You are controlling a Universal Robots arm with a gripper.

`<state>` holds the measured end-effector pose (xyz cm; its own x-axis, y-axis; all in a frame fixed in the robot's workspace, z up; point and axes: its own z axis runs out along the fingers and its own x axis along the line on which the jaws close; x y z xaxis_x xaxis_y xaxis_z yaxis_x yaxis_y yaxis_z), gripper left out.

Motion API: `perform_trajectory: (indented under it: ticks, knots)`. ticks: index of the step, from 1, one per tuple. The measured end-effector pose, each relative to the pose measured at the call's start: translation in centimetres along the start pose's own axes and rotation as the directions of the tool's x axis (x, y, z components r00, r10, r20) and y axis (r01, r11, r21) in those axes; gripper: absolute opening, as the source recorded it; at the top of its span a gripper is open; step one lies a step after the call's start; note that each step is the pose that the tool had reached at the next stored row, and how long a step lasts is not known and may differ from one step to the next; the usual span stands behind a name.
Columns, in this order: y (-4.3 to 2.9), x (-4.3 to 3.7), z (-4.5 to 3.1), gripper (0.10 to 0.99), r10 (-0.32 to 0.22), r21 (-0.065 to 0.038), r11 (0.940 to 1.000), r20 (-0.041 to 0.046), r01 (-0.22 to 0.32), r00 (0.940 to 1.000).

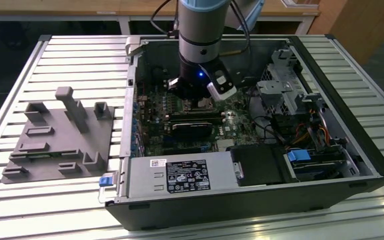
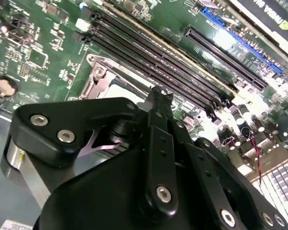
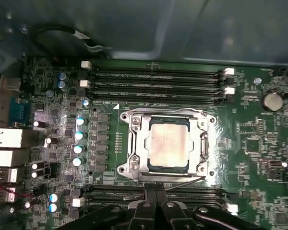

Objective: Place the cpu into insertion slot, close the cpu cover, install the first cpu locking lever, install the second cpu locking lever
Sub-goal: 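Install the second cpu locking lever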

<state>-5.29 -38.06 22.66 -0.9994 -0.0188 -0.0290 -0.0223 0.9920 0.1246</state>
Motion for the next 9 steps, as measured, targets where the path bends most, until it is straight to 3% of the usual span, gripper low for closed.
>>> perform_trajectory:
  ticks: [5,9]
  knots:
    - [-0.1,0.31,0.85,0.106,0.0,-0.002,1.0,0.0,0.0,1.0]
    - [-0.49,0.61,0.92,0.106,0.001,-0.022,0.9998,0.0005,-0.001,1.0]
